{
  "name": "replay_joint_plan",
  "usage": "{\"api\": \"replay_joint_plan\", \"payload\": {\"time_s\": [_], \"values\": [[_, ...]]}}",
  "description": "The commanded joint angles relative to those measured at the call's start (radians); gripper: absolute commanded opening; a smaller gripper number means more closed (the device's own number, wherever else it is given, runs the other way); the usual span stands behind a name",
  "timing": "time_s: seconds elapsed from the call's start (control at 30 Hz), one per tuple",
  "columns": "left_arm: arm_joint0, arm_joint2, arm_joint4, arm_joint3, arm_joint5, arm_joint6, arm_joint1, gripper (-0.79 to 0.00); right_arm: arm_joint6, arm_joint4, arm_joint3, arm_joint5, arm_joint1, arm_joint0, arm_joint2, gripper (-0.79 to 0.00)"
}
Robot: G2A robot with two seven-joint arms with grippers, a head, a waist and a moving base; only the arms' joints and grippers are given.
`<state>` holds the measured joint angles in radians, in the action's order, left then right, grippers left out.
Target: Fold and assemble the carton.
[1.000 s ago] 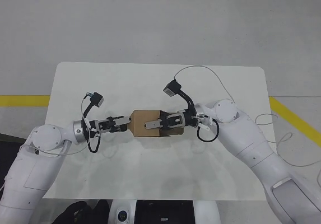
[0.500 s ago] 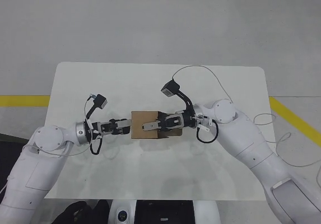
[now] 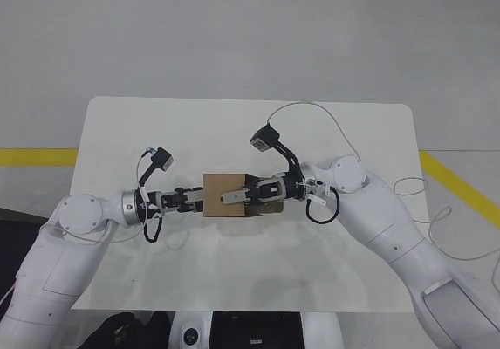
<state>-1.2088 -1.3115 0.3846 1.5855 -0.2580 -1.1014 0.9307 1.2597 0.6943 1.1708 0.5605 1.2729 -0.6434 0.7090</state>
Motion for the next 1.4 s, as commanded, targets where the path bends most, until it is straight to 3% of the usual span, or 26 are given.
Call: {"api": "replay_joint_plan", "payload": {"time_s": [0.0, 0.53, 0.83, 1.1, 1.37], "values": [[0.001, 0.0, 0.004, -0.004, 0.0, 0.0, 0.0, 0.0, 0.002, -0.003, -0.005, -0.002, 0.0, 0.0, -0.001, -0.785], [0.007, 0.019, 0.014, -0.005, -0.003, -0.01, 0.004, 0.0, 0.006, 0.0, -0.014, -0.006, 0.004, 0.006, -0.009, -0.785], [-0.011, -0.038, -0.061, -0.012, -0.03, 0.002, -0.008, 0.0, 0.029, -0.06, -0.085, -0.029, 0.002, 0.003, -0.026, -0.785], [-0.046, -0.107, -0.305, 0.052, -0.248, 0.059, -0.025, 0.0, 0.02, -0.096, -0.199, -0.02, 0.035, 0.005, -0.094, -0.785], [-0.095, -0.135, -0.619, 0.102, -0.499, 0.187, -0.032, 0.0, -0.016, -0.114, -0.34, 0.015, 0.094, 0.049, -0.149, -0.785]]}}
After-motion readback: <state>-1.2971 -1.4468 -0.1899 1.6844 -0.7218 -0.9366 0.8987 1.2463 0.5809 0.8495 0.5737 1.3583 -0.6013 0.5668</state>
